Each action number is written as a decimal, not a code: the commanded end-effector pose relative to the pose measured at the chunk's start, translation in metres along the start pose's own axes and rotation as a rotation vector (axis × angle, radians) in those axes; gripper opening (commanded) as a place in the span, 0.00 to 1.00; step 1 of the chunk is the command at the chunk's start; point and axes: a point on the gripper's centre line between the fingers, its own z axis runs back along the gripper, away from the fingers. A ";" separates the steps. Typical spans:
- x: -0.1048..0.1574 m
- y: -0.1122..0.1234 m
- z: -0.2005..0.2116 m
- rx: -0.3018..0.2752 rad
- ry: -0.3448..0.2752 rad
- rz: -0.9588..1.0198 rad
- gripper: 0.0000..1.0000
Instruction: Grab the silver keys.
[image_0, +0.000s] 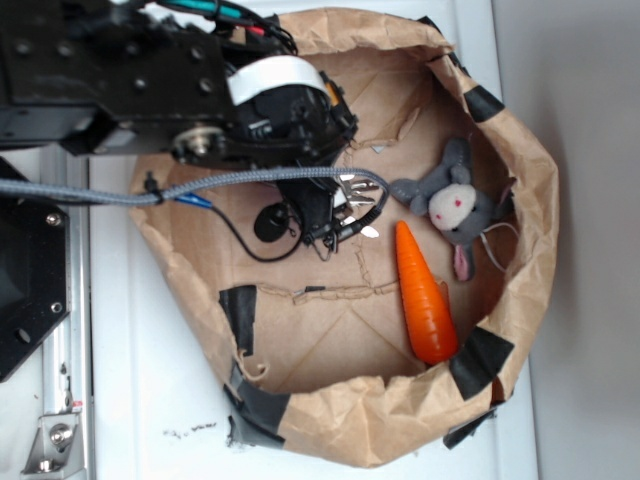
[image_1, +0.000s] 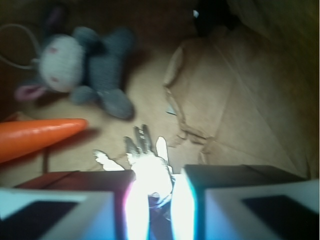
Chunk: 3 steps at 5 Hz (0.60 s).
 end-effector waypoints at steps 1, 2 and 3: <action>0.011 0.013 0.012 0.002 -0.068 0.002 0.00; 0.011 0.012 0.011 0.007 -0.070 -0.005 0.00; 0.010 0.012 0.002 0.033 -0.052 -0.050 1.00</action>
